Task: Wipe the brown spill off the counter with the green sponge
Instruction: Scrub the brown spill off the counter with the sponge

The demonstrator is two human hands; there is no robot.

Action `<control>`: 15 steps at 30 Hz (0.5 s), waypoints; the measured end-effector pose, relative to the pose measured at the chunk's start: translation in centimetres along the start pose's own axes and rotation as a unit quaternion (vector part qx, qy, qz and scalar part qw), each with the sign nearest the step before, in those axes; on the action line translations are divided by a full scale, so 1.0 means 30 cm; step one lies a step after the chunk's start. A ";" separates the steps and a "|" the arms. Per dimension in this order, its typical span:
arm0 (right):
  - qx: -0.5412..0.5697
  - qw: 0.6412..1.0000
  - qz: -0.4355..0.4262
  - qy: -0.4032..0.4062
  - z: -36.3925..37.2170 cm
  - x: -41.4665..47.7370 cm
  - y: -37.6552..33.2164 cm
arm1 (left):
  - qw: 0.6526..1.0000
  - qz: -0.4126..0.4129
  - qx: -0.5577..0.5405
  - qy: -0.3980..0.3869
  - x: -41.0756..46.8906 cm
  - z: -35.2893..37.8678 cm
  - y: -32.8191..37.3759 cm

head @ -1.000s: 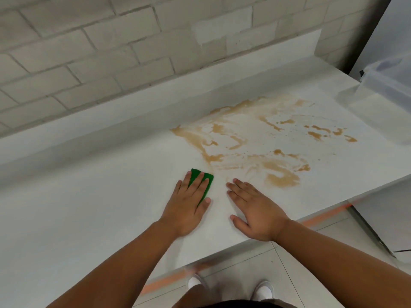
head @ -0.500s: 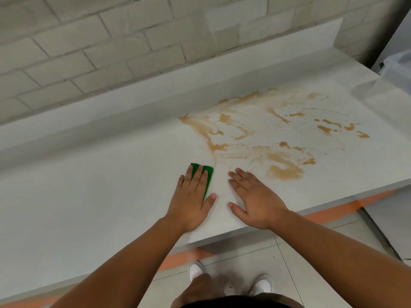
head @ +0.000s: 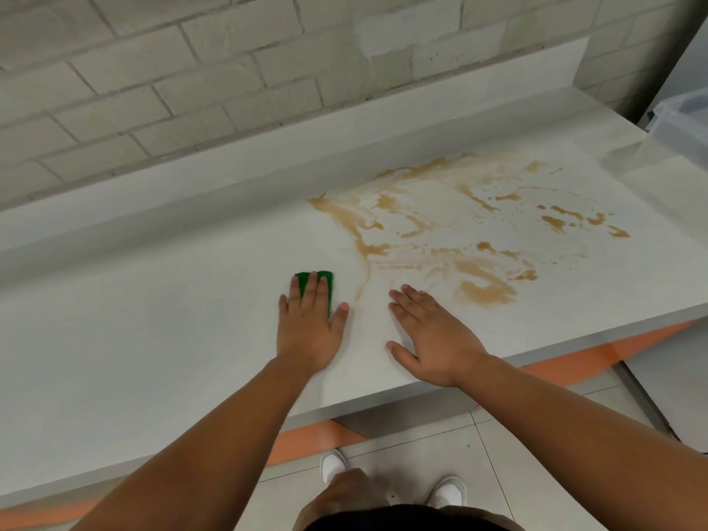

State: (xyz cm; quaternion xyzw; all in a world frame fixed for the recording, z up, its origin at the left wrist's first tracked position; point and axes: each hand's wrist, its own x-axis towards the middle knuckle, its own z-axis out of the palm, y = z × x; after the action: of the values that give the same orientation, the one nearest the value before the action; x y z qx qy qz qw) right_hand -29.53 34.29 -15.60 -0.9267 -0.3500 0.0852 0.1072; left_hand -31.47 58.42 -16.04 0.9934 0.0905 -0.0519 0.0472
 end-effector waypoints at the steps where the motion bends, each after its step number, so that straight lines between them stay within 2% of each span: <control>1: 0.002 1.000 0.001 0.000 -0.001 0.000 -0.001 | 1.000 0.017 0.003 -0.004 -0.001 0.002 0.031; 5: 0.002 1.000 -0.001 0.000 -0.001 0.001 0.000 | 0.993 0.118 0.009 -0.024 -0.055 -0.004 0.073; 9: 0.007 1.000 -0.003 -0.001 0.000 -0.001 0.003 | 0.969 0.246 -0.003 -0.024 -0.189 -0.018 -0.050; 12: 0.005 1.000 -0.002 -0.002 0.003 -0.003 0.005 | 0.976 0.215 -0.006 -0.020 -0.200 -0.021 -0.175; 15: 0.004 1.000 -0.001 0.002 0.005 -0.002 0.004 | 0.995 0.092 -0.013 -0.023 -0.139 -0.020 -0.161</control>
State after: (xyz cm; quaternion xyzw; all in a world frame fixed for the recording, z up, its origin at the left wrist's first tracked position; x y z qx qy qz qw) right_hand -29.53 34.18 -15.77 -0.9262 -0.3501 0.0849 0.1114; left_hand -36.38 62.47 -15.39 0.9954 -0.0019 -0.0688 0.0670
